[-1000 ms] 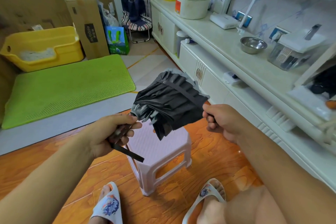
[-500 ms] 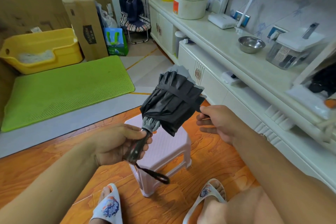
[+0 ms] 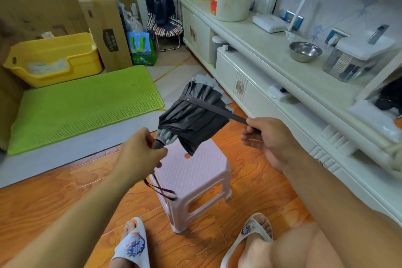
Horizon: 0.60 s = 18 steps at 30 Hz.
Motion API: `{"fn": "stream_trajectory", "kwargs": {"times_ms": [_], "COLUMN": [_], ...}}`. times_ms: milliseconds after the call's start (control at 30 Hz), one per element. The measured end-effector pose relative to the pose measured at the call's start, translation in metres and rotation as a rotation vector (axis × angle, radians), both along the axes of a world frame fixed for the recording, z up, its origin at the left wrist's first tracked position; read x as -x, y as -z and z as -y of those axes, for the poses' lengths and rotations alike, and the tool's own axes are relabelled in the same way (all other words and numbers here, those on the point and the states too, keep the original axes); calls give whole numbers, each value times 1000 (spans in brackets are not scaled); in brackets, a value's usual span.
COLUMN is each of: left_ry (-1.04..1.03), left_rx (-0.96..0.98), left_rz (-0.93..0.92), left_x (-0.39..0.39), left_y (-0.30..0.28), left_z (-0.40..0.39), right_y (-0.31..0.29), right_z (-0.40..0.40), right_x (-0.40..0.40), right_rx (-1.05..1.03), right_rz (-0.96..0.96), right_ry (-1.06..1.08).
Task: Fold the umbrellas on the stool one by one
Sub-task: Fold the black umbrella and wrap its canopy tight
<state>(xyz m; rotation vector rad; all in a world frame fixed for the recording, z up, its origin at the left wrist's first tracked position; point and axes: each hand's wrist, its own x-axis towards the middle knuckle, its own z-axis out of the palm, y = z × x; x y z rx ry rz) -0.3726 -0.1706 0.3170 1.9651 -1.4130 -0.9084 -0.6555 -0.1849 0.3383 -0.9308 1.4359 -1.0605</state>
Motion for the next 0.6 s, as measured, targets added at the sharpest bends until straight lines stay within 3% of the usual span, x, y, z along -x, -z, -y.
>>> {"fn": "stream_trajectory", "kwargs": {"times_ms": [133, 433, 600], "left_ry": [-64, 114, 179], "left_rx": [-48, -183, -417], "left_rz": [-255, -852, -1084], "left_x": [-14, 1, 2], "left_y": [-5, -13, -15], "left_z": [7, -8, -10], "right_y": [3, 0, 1], "right_z": [-6, -2, 2], "right_x": [-5, -6, -10], "right_rx": [-4, -4, -8], "right_rz": [-18, 44, 75], "right_ry": [-32, 23, 61]}}
